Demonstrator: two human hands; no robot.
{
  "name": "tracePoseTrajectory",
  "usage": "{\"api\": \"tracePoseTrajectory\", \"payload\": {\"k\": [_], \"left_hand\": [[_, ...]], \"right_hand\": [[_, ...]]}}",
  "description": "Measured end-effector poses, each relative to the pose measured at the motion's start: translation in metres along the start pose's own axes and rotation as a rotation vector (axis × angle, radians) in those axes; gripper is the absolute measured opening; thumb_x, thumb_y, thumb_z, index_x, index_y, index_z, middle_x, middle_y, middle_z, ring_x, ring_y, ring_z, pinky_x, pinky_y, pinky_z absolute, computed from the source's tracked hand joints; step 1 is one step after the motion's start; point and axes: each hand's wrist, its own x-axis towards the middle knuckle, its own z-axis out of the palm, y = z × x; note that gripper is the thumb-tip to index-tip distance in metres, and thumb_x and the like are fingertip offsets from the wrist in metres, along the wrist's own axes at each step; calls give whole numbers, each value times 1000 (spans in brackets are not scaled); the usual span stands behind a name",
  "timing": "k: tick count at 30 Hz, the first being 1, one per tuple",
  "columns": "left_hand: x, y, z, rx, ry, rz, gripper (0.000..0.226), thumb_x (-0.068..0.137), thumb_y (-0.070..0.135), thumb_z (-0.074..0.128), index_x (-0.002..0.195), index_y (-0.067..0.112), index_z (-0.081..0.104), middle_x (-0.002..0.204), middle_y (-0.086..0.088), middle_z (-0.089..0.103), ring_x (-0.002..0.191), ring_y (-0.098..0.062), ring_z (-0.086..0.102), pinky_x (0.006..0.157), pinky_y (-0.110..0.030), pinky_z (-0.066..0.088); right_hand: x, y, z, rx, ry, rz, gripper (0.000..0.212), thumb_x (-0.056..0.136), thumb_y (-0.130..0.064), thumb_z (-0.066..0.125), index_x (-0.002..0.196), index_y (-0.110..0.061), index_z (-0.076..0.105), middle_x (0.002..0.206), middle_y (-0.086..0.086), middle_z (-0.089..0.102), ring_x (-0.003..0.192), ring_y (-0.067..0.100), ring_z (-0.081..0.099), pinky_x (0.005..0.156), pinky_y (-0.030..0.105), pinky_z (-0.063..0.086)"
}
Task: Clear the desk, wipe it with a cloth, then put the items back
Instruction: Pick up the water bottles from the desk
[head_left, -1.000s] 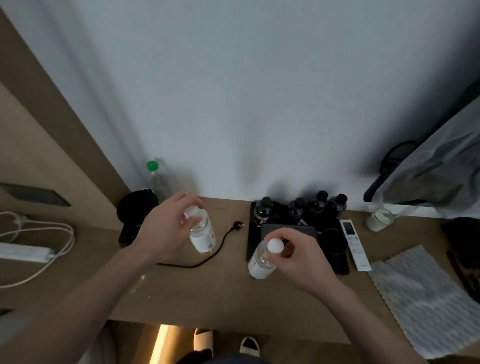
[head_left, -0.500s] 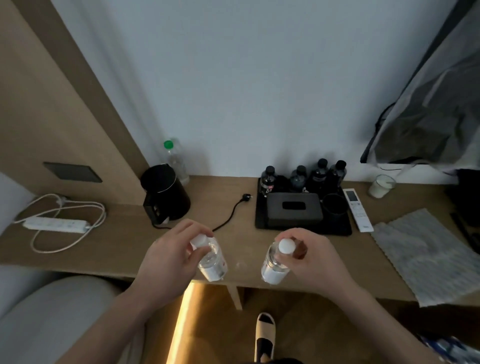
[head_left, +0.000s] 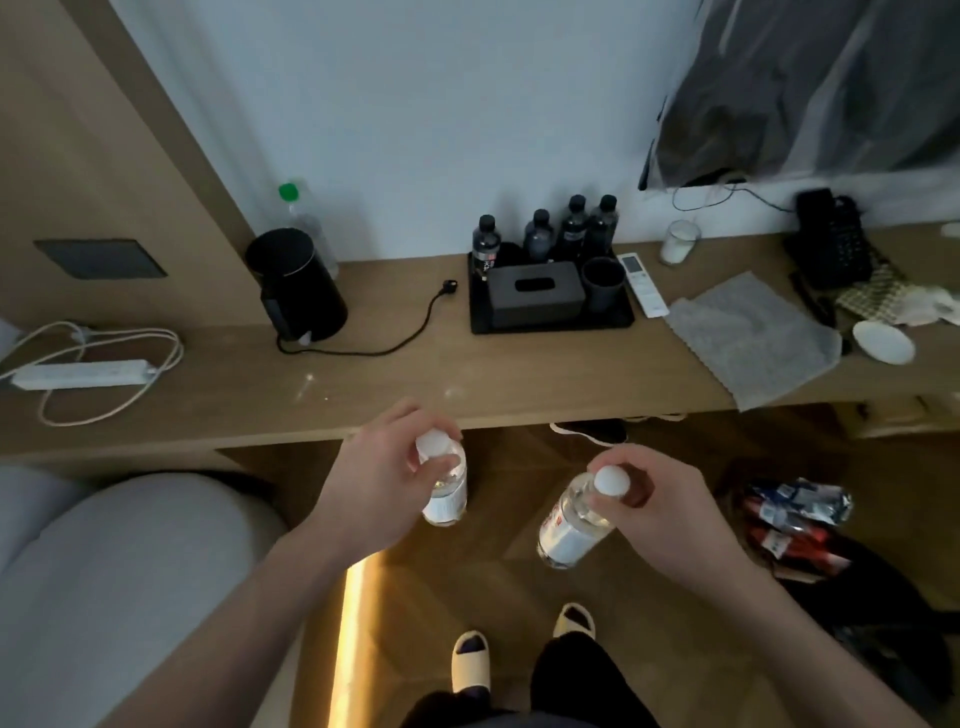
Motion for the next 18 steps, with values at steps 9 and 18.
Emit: {"api": "tracePoseTrajectory", "payload": {"k": [9, 18], "left_hand": [[-70, 107, 69, 9, -110, 82, 19, 93, 30, 73, 107, 40, 67, 107, 28, 55, 88, -2, 60, 76, -27, 58], [-135, 255, 172, -43, -41, 55, 21, 91, 23, 75, 105, 37, 69, 107, 24, 59, 87, -4, 62, 64, -16, 51]], "right_hand": [[-111, 53, -69, -36, 103, -19, 32, 83, -29, 83, 98, -46, 61, 99, -27, 66, 101, -11, 60, 72, 11, 54], [-239, 157, -194, -36, 133, -39, 27, 83, -32, 82, 100, -43, 63, 103, -30, 66, 105, -9, 60, 80, 15, 54]]}}
